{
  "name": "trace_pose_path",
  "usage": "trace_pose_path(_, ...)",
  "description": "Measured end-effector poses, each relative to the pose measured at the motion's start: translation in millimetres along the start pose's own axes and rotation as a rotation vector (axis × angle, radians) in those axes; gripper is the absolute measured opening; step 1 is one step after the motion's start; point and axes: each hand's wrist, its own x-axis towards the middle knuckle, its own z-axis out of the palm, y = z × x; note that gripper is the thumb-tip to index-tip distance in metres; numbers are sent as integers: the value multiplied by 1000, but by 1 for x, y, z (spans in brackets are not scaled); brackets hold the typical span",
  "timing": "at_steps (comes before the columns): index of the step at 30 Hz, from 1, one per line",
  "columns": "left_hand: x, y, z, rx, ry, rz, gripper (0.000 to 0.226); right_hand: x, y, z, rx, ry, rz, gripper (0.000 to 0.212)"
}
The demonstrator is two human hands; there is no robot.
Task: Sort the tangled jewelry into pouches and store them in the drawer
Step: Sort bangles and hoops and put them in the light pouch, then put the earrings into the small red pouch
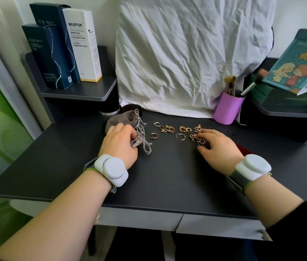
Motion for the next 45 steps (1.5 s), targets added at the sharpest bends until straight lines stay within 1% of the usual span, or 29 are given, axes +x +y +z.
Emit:
trace_pose_path(3, -1, 11, 3, 8, 23, 83, 29, -3, 11, -3, -23, -36, 32, 47)
trace_pose_path(6, -1, 28, 9, -35, 52, 208, 27, -5, 21, -4, -20, -76, 59, 49)
trace_pose_path(10, -3, 49, 21, -92, -46, 328, 25, -1, 33, -7, -44, -101, 106, 56)
trace_pose_path(13, 1, 56, 34, -56, -173, 296, 39, 2, 33, -6, -76, -130, 101, 60)
trace_pose_path(16, 6, 59, 44, 2, -263, 219, 51, 5, 27, 2, -79, -136, 26, 61)
trace_pose_path(19, 10, 60, 46, 21, -285, 201, 53, 6, 21, 7, -52, -113, -47, 57)
trace_pose_path(23, 12, 66, 46, -1, -336, 245, 51, 4, 18, 8, 21, -131, -131, 49)
trace_pose_path(26, 9, 74, 45, -60, -365, 308, 49, 1, 24, 0, 98, -81, -102, 45)
trace_pose_path(31, 0, 82, 47, -191, -402, 419, 48, -4, 47, -18, 49, -39, -4, 44)
trace_pose_path(33, -1, 83, 51, -190, -462, 448, 49, -6, 54, -24, 37, -64, 55, 49)
trace_pose_path(35, -1, 85, 56, -163, -504, 459, 47, -7, 57, -27, 39, -127, 116, 55)
trace_pose_path(38, 1, 92, 61, -160, -497, 444, 44, -9, 59, -27, 4, -150, 129, 56)
trace_pose_path(41, 3, 94, 59, -179, -461, 415, 42, -8, 60, -28, -14, -112, 101, 45)
trace_pose_path(45, 2, 97, 49, -278, -356, 357, 38, -6, 60, -40, 123, -147, 141, 32)
